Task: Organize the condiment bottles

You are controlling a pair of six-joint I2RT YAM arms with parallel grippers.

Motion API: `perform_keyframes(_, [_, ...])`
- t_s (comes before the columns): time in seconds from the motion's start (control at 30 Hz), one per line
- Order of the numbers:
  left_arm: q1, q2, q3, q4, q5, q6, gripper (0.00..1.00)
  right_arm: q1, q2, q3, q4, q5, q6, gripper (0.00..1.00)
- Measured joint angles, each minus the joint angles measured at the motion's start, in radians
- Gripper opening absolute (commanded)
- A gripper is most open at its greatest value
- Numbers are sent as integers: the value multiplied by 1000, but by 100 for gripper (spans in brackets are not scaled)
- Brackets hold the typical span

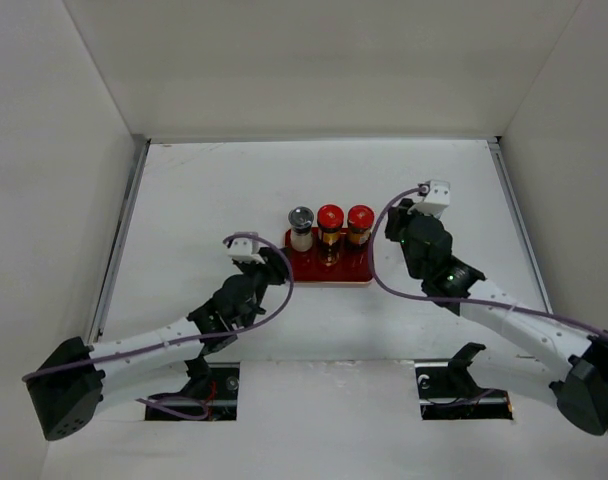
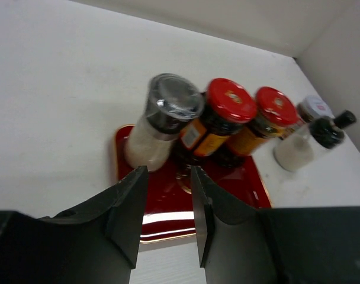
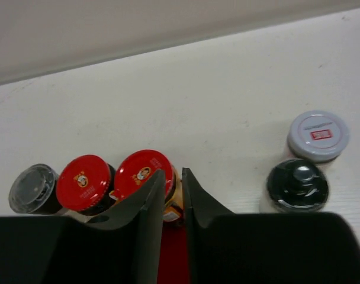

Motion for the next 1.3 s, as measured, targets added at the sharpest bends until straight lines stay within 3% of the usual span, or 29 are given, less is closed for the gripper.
perform_keyframes(0.07, [-60, 66, 63, 2, 2, 18, 32, -26, -64, -26, -10, 0, 8, 22])
perform_keyframes(0.1, [-93, 106, 95, 6, 3, 31, 33, -44, -90, -37, -14, 0, 12, 28])
perform_keyframes(0.17, [-153, 185, 151, 27, 3, 58, 36, -97, -116, -46, -27, 3, 22, 56])
perform_keyframes(0.23, [-188, 243, 179, 51, 3, 81, 40, -150, -104, -47, -37, 6, 40, 92])
perform_keyframes(0.27, [-197, 263, 181, 64, 3, 90, 42, -175, -85, -47, -47, 10, 44, 100])
perform_keyframes(0.4, [-190, 265, 166, 79, -9, 110, 55, -206, 20, -49, -86, 38, 62, 100])
perform_keyframes(0.7, [-42, 14, 21, 90, -51, 116, 67, -252, 214, -48, -110, 37, 94, 100])
perform_keyframes(0.83, [13, -40, -21, 89, -56, 114, 70, -272, 266, -48, -109, 31, 105, 89])
perform_keyframes(1.03, [58, -27, -58, 79, -57, 97, 72, -279, 285, -48, -95, 19, 112, 60])
perform_keyframes(1.17, [76, -8, -66, 89, -56, 90, 73, -272, 246, -64, -95, 21, 113, 59])
perform_keyframes(1.3, [84, 0, -82, 90, -57, 87, 74, -206, 90, -100, -140, 64, 110, 59])
